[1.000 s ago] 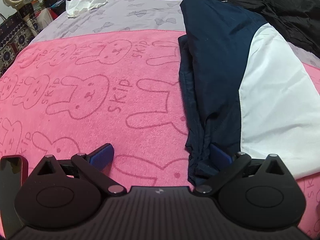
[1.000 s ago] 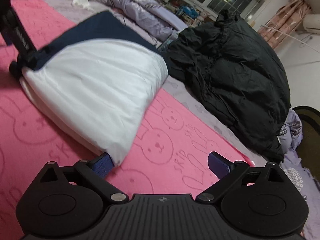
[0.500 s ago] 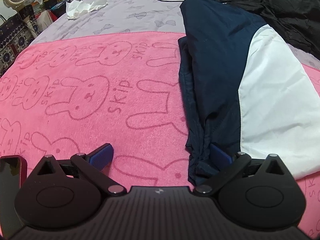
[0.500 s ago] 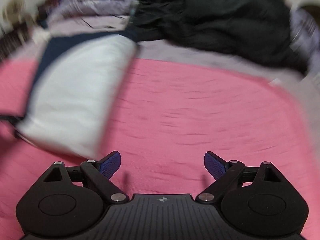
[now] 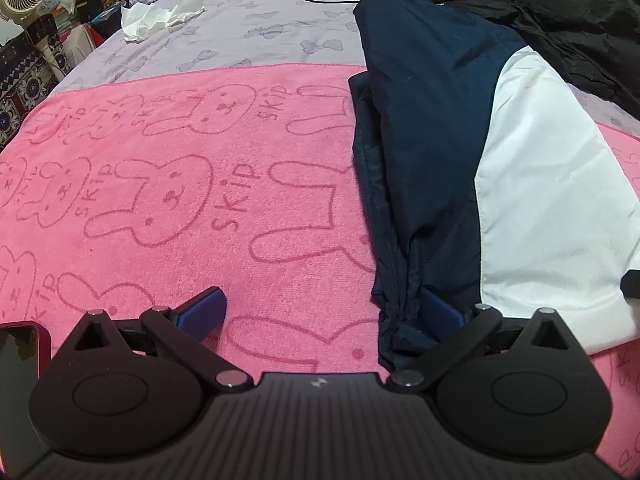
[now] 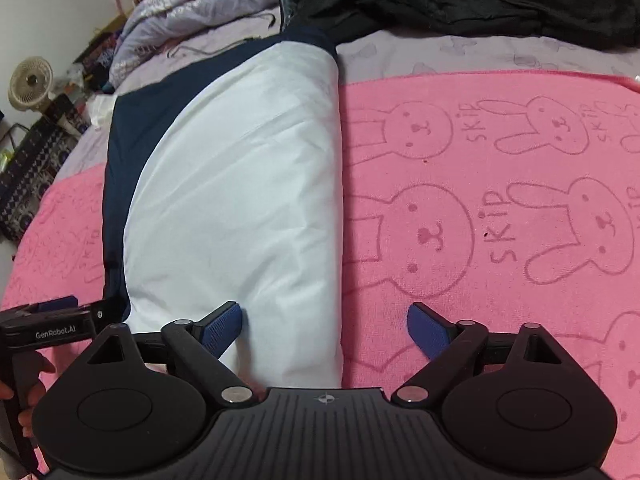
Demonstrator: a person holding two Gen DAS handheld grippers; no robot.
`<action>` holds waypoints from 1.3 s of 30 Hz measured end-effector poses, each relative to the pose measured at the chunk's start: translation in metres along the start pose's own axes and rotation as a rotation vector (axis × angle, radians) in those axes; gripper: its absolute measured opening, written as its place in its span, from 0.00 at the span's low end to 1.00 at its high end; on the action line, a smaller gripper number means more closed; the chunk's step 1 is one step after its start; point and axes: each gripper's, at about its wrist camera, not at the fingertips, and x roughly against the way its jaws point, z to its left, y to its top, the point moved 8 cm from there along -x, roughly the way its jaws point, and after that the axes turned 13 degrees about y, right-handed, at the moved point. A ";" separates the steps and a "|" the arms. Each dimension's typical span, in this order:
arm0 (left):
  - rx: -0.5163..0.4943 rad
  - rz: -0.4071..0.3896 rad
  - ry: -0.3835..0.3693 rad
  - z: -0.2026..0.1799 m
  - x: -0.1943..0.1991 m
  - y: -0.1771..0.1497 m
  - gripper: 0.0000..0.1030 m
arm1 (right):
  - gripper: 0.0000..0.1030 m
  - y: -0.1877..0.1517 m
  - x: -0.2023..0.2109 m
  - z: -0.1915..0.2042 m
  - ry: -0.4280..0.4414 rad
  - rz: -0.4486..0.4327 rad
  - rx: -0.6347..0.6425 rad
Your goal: Fold clothes
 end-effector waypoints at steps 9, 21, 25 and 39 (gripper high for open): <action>-0.004 -0.003 -0.022 0.001 -0.002 0.000 1.00 | 0.74 0.005 -0.010 0.004 0.176 0.084 -0.008; -0.003 0.004 -0.025 0.002 -0.004 0.002 1.00 | 0.47 0.022 -0.012 0.005 0.289 0.188 -0.185; 0.003 0.001 -0.019 0.001 -0.004 0.002 1.00 | 0.47 0.020 -0.025 0.013 0.263 0.226 -0.128; -0.139 0.038 0.049 -0.011 0.050 -0.016 0.97 | 0.16 0.004 0.057 0.045 0.261 0.299 -0.078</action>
